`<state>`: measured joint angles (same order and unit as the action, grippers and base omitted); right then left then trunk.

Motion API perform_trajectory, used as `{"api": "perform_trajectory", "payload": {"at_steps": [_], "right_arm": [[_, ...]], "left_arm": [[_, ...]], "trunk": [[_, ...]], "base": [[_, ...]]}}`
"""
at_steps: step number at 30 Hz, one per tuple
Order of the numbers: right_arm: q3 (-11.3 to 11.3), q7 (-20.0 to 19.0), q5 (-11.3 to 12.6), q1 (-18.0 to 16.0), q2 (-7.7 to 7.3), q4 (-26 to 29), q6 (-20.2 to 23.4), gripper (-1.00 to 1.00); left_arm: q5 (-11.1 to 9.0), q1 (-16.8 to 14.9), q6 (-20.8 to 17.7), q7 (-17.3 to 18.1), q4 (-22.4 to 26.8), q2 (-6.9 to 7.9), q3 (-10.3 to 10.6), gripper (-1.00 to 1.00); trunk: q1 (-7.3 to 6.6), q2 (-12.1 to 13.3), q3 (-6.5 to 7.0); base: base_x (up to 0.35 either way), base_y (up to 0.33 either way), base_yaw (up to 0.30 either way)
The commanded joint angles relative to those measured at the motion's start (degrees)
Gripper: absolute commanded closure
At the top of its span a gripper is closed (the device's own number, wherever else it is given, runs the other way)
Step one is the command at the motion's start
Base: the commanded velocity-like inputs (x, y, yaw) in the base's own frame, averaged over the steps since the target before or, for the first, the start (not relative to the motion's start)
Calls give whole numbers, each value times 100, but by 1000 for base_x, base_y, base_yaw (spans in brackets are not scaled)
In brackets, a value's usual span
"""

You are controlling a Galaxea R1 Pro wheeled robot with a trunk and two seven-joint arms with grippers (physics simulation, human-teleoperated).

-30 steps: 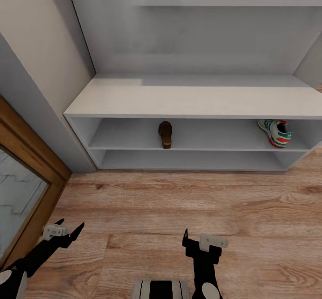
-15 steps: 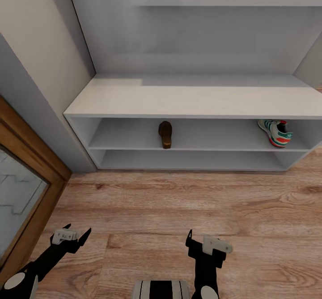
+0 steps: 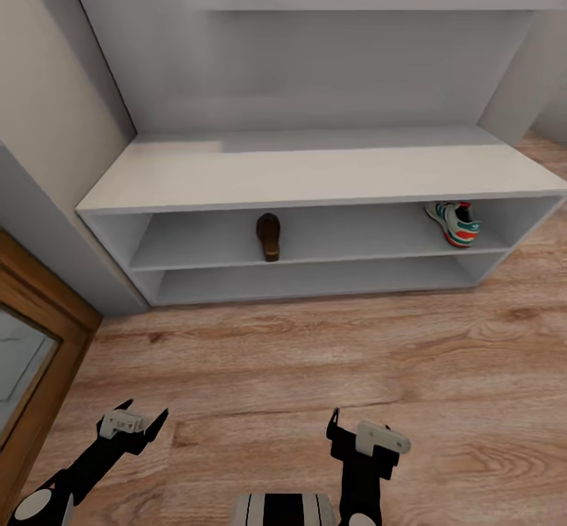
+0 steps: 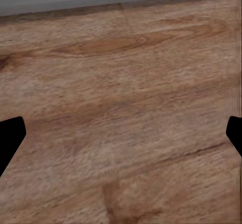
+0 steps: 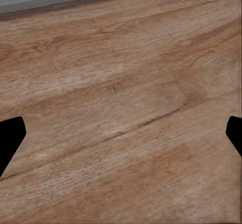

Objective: Pick up the two gym shoes and the two sandals from the corridor floor and place them onto the hallstand (shoe rack) in the corridor, making sure they are on the rack and not on the floor. Arrange them so the two gym shoes are next to each other and the two sandals are next to each other.

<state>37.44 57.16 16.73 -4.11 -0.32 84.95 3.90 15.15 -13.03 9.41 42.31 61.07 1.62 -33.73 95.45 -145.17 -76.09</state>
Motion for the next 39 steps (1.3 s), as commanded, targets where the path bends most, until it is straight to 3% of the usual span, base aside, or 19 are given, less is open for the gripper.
{"api": "perform_trajectory", "payload": {"at_steps": [1, 18, 20, 26, 39], "right_arm": [[14, 37, 17, -7, -4, 7, 40, -100], [49, 173, -3, 20, -10, -2, -165, -100], [51, 346, -3, 22, -12, -4, -178, -100], [48, 452, -3, 23, -12, -80, -187, -100], [52, 498, -11, 16, 9, -218, -189, -100]], "left_arm": [[60, -4, 49, 18, 2, -3, -18, -100], [62, 9, 412, 49, -343, -1, -34, -100], [86, 20, 633, 71, -704, -8, -10, -100], [74, 26, 1103, 80, -1000, 27, -15, -100], [79, 28, 1278, 84, -1098, 47, -13, -100]], "trunk": [[-1, -2, -4], [-1, -2, -1], [-1, -2, 2], [-1, -2, 13], [-1, -2, 38]], "base": [[0, 0, -254], [0, 0, -276], [0, 0, -287], [0, 0, -287], [0, 0, -288]]}}
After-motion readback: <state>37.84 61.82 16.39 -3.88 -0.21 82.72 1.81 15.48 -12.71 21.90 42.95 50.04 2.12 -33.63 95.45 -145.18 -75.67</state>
